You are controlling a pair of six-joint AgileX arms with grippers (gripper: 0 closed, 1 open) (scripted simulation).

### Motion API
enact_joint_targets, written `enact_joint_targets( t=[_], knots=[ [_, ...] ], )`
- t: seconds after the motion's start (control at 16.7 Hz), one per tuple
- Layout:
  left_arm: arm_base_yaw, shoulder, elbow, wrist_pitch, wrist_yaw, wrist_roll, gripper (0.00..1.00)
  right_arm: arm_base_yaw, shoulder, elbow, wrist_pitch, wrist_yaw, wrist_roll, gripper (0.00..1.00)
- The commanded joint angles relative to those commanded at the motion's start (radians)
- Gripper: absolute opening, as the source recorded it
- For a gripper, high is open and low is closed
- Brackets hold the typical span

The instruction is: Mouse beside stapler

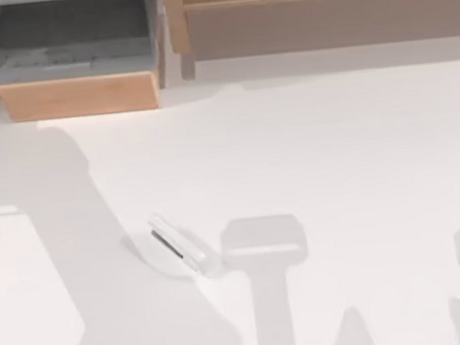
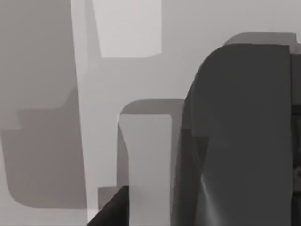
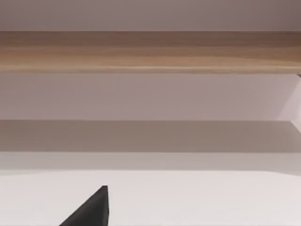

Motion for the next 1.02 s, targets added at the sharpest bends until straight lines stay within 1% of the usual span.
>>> enact_joint_targets(
  t=[0.54,0.6,1.02],
  knots=[
    [0.0,0.0,0.0,0.0,0.0,0.0,0.02,0.0,0.0,0.0,0.0,0.0,0.0,1.0],
    [0.0,0.0,0.0,0.0,0.0,0.0,0.0,0.0,0.0,0.0,0.0,0.0,0.0,1.0],
    [0.0,0.0,0.0,0.0,0.0,0.0,0.0,0.0,0.0,0.0,0.0,0.0,0.0,1.0]
  ],
)
